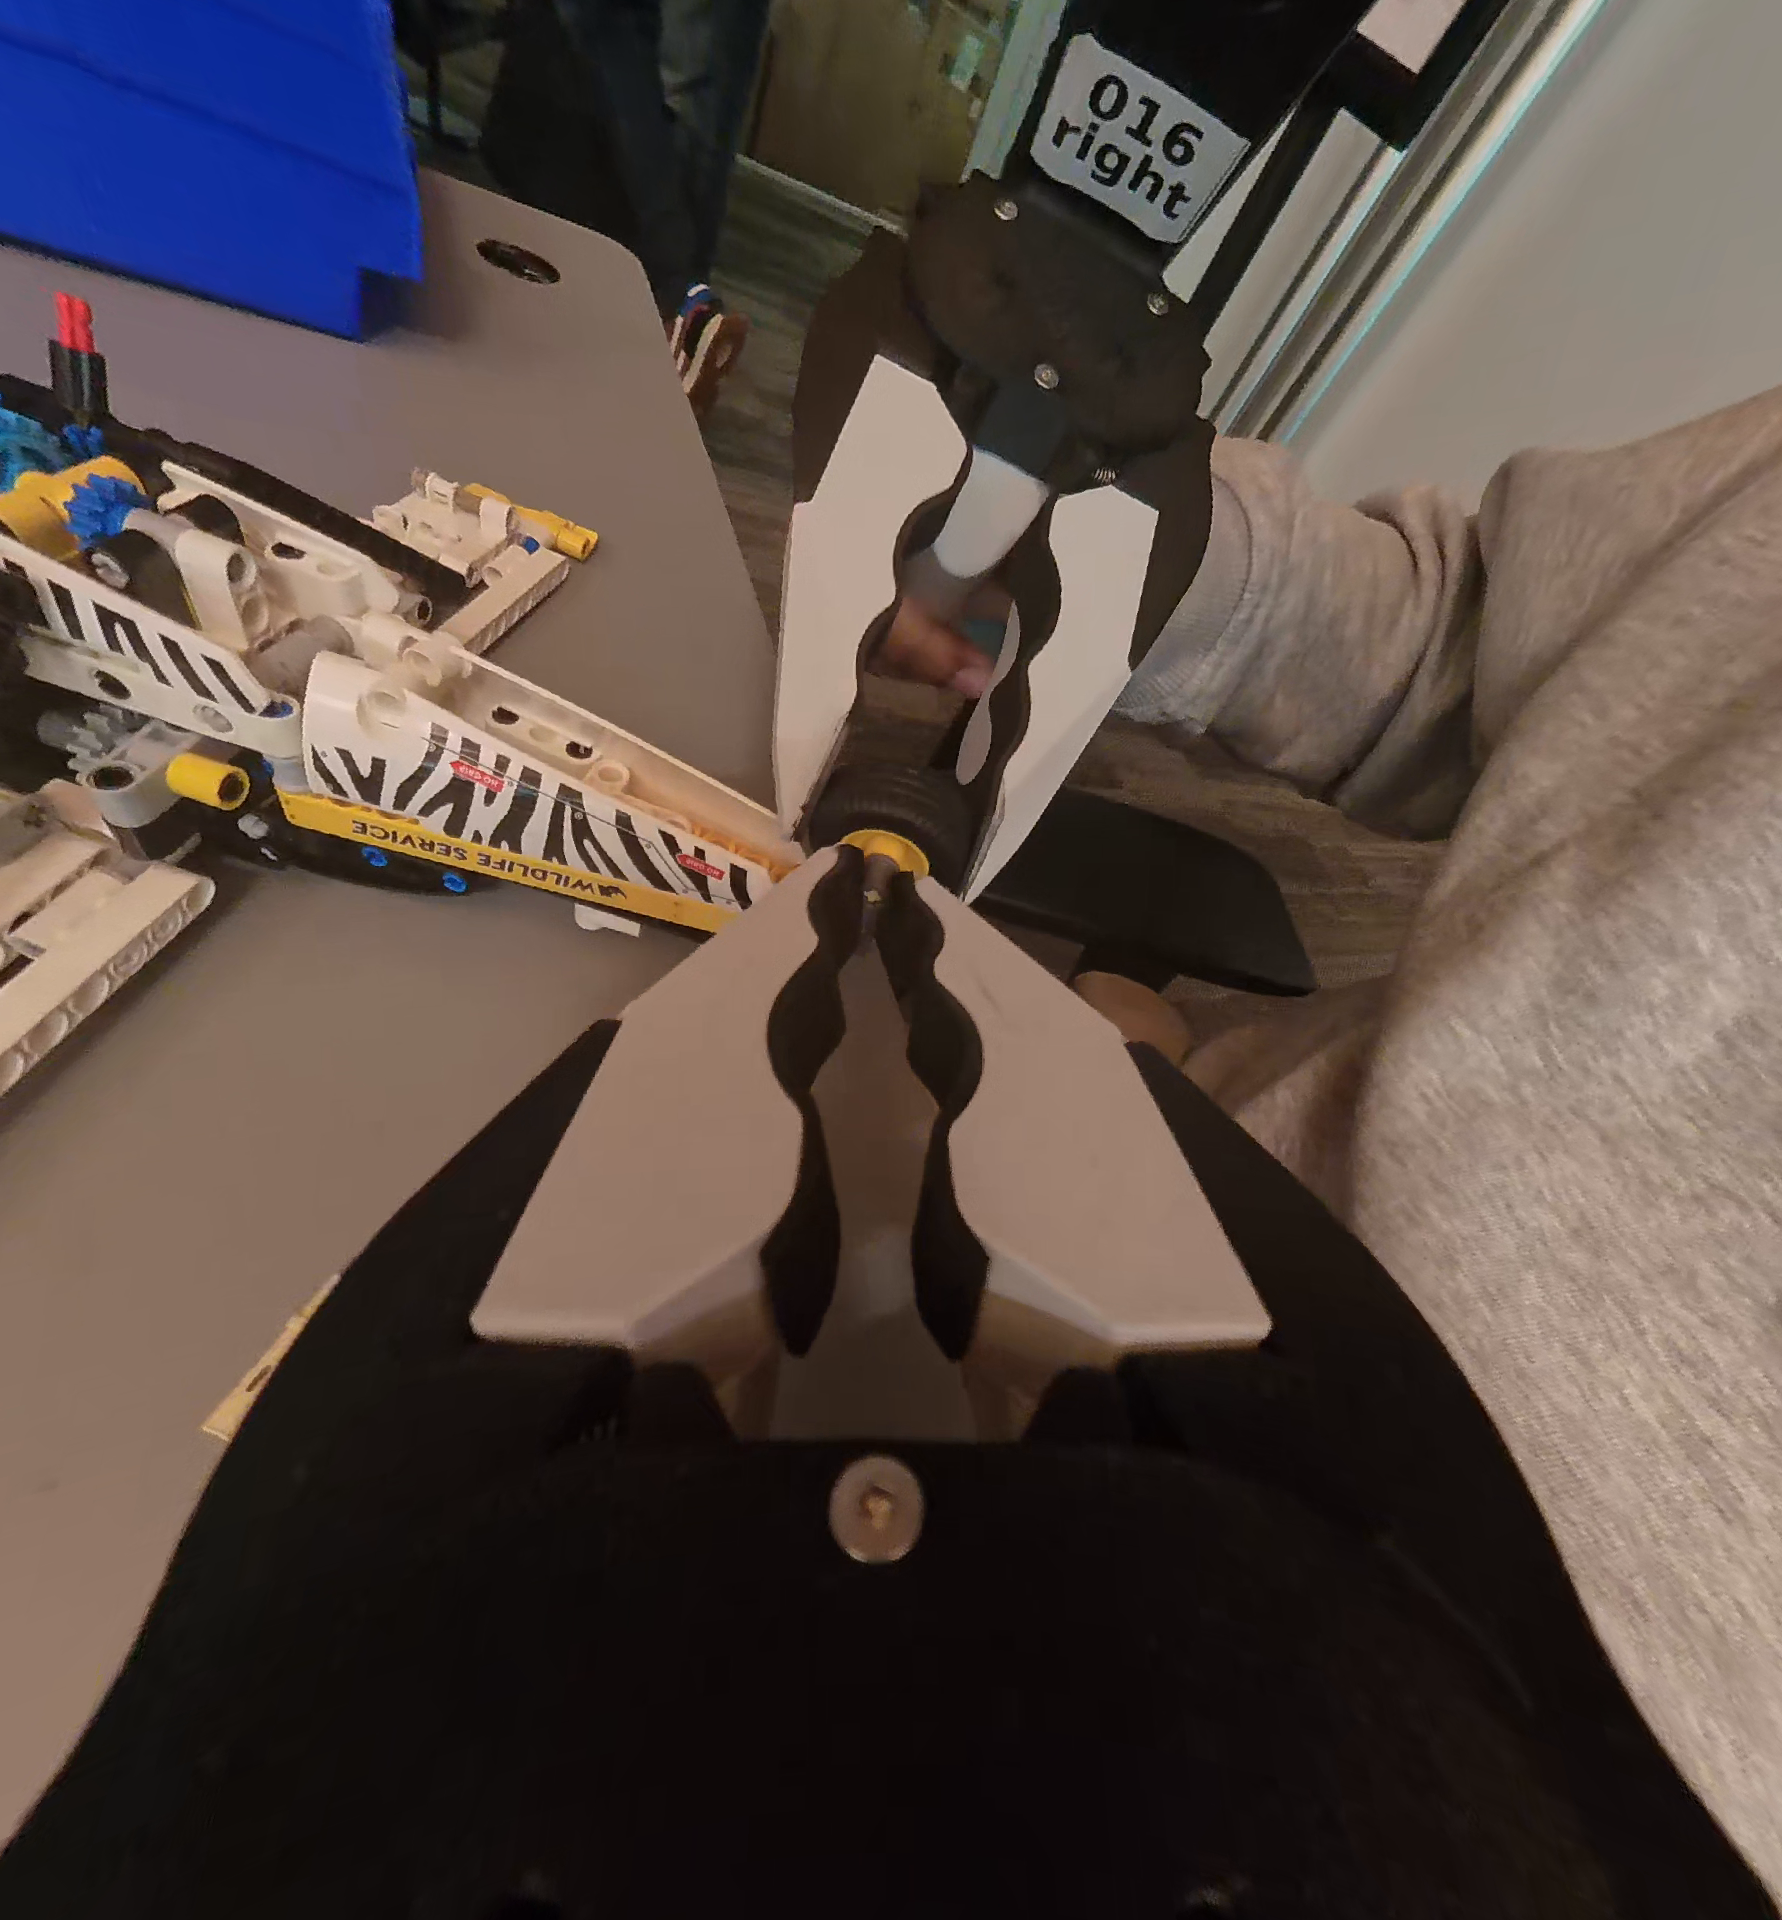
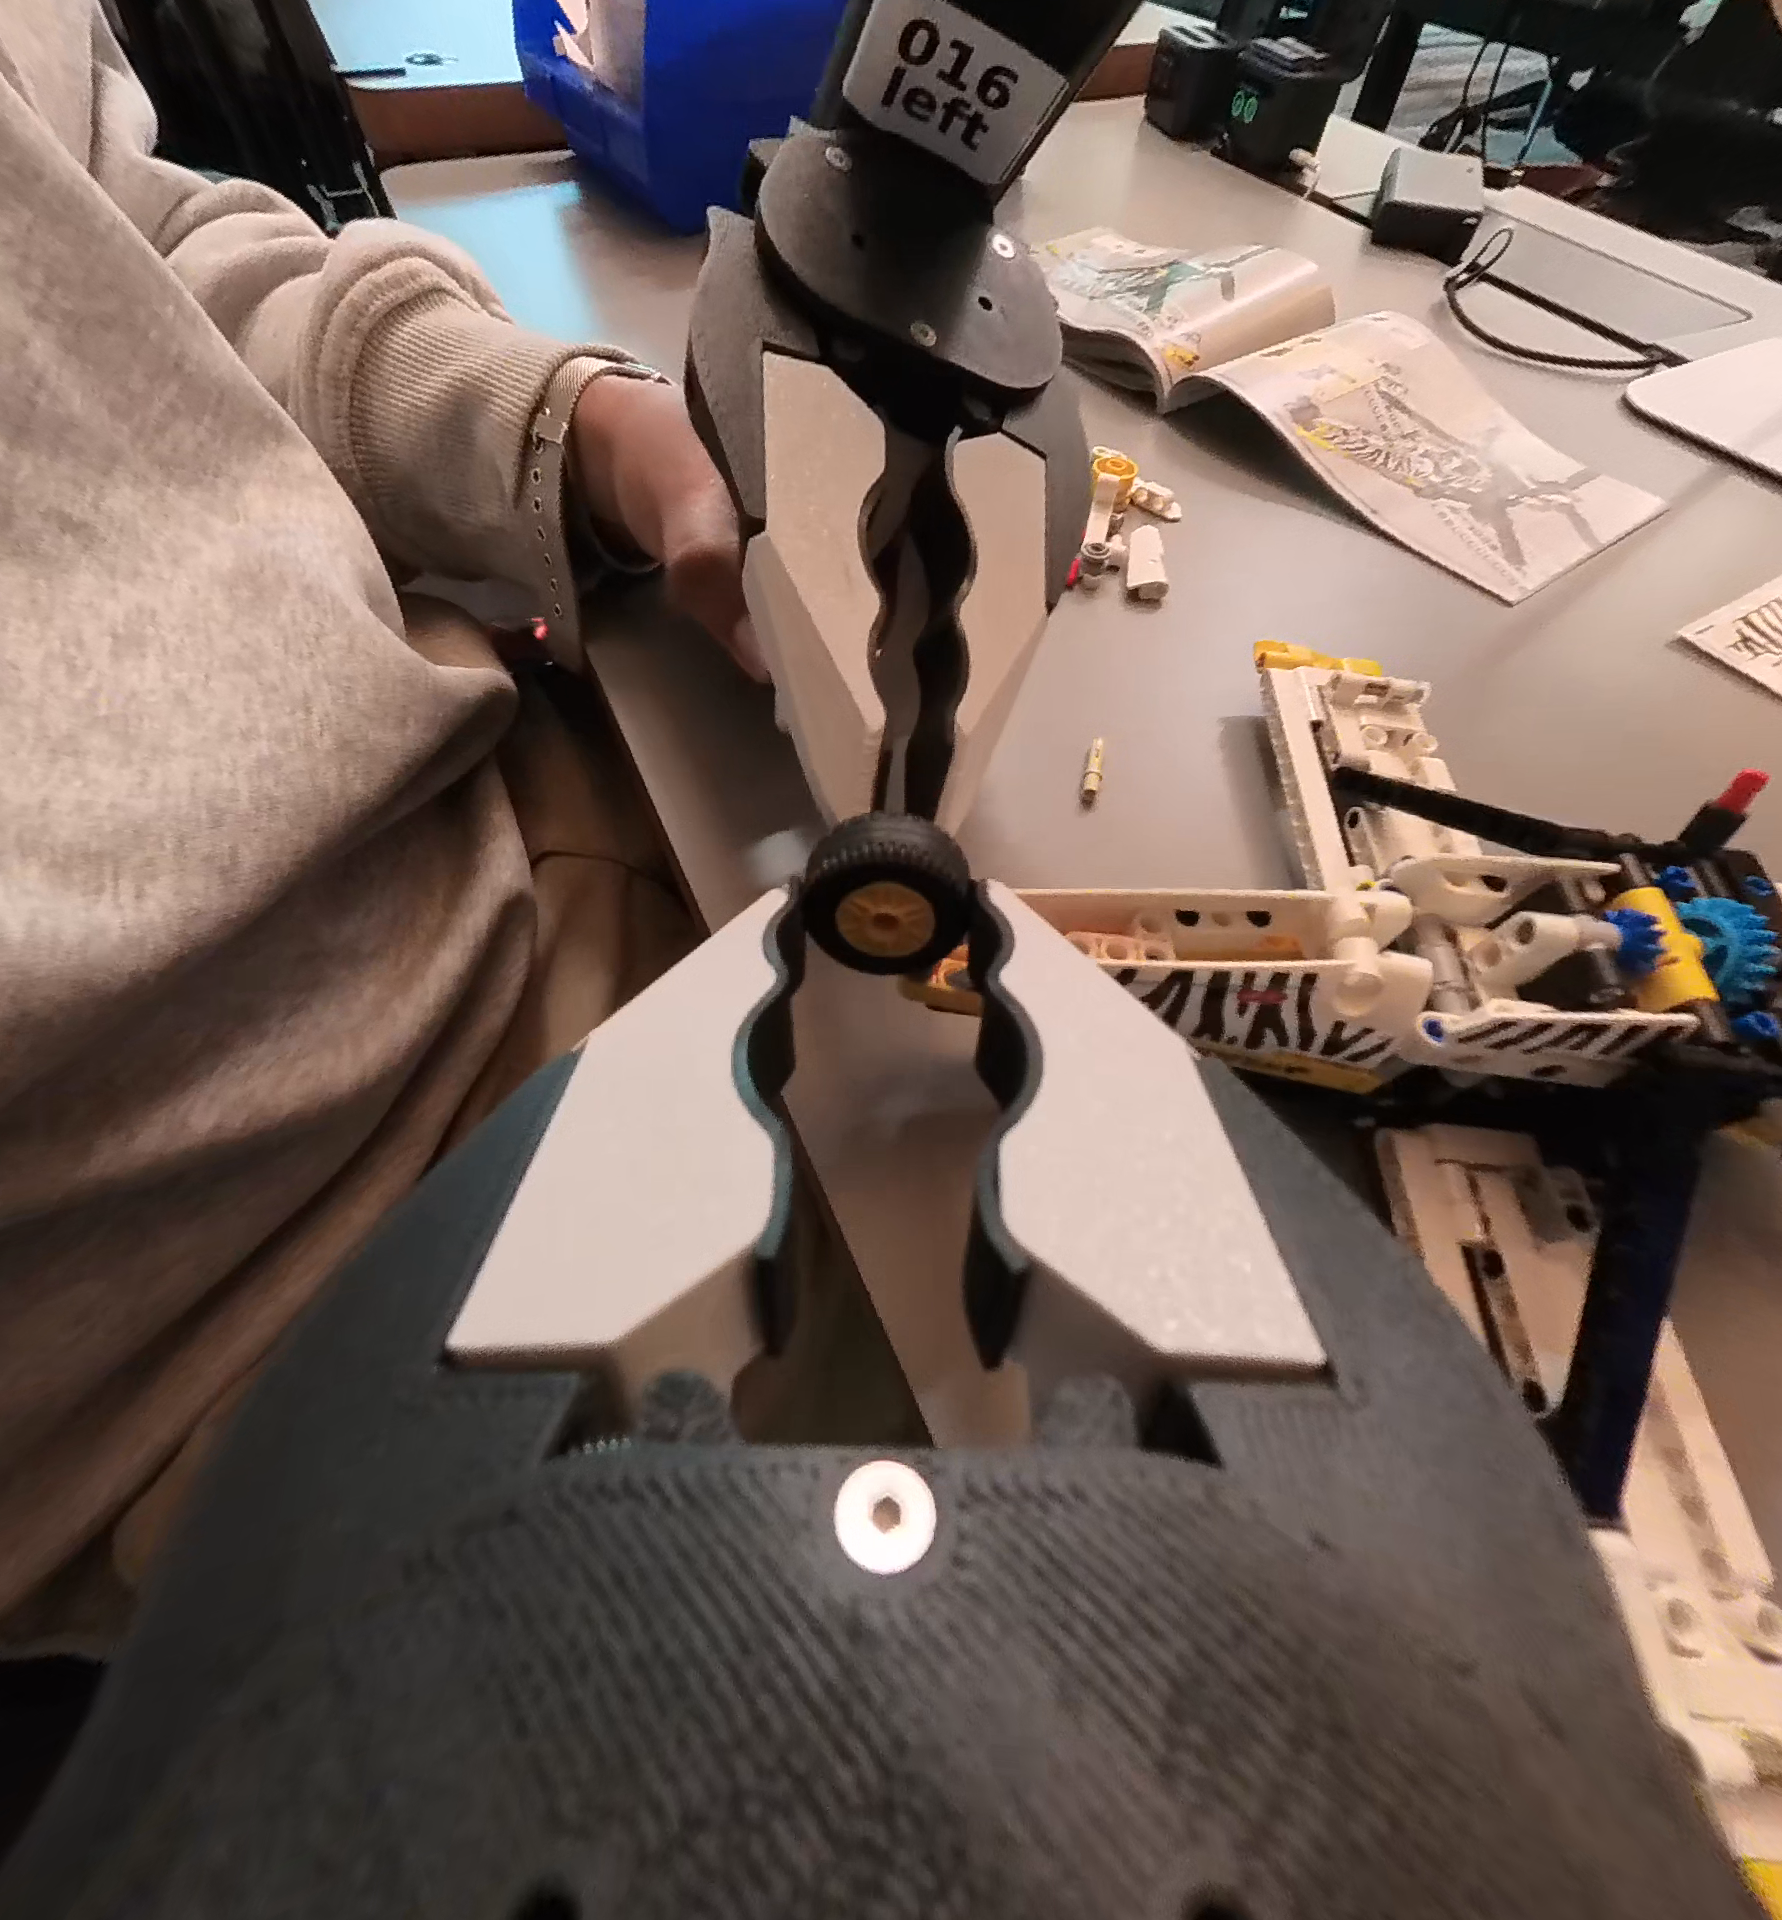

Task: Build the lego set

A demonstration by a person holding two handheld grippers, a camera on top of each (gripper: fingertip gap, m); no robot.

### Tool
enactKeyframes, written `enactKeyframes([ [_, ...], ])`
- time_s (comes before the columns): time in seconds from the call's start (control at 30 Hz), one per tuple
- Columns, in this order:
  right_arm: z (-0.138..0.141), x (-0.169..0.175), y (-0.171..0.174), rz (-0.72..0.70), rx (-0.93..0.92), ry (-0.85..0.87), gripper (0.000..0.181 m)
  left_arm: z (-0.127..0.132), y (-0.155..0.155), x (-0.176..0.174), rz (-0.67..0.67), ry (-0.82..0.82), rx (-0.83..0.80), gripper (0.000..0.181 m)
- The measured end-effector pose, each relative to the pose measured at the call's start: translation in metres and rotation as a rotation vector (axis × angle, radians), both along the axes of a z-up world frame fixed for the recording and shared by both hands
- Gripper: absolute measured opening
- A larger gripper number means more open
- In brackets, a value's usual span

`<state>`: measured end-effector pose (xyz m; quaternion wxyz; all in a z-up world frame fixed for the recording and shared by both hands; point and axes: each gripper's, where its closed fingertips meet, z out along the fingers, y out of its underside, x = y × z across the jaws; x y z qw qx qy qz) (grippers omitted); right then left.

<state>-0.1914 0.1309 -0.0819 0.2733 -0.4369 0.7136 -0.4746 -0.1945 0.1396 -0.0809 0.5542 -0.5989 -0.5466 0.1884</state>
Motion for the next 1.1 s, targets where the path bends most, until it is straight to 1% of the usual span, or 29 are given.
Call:
enactKeyframes([
  [0.23,0.000,0.000,-0.001,-0.015,0.007,-0.033,0.030,0.001,-0.003,0.002,0.028,0.002,0.033,0.005],
  [0.5,0.000,-0.001,-0.003,-0.057,0.019,-0.082,0.030,0.001,-0.005,0.001,0.062,0.002,0.035,0.004],
  [0.53,0.000,-0.002,-0.003,-0.067,0.023,-0.085,0.029,0.003,-0.009,0.003,0.085,0.019,0.040,0.001],
  [0.57,-0.002,-0.008,-0.005,-0.096,0.027,-0.077,0.030,0.009,-0.023,0.008,0.150,0.054,0.054,0.000],
  [0.6,-0.001,-0.019,-0.005,-0.129,0.024,-0.090,0.030,0.013,-0.033,0.016,0.166,0.085,0.083,0.000],
  [0.63,0.001,-0.031,-0.004,-0.159,0.030,-0.123,0.029,0.013,-0.034,0.022,0.155,0.082,0.100,0.000],
  [0.7,0.001,-0.037,-0.002,-0.182,0.027,-0.138,0.030,0.008,-0.028,0.021,0.138,0.044,0.067,0.000],
  [0.8,0.001,-0.024,-0.004,-0.172,0.003,-0.104,0.030,0.009,-0.021,0.013,0.117,0.049,0.079,0.000],
  [0.9,0.000,-0.017,-0.006,-0.166,0.024,-0.142,0.030,0.004,-0.018,0.008,0.098,0.014,0.071,0.000],
  [0.93,0.000,-0.017,-0.006,-0.169,0.041,-0.155,0.030,0.003,-0.017,0.005,0.095,0.009,0.057,0.006],
  [1.03,0.000,-0.018,-0.006,-0.201,0.042,-0.171,0.044,0.002,-0.013,-0.006,0.072,0.014,0.002,0.012],
  [1.1,0.004,-0.021,-0.005,-0.232,0.015,-0.168,0.046,0.002,-0.008,-0.012,0.045,0.011,0.002,0.013],
])
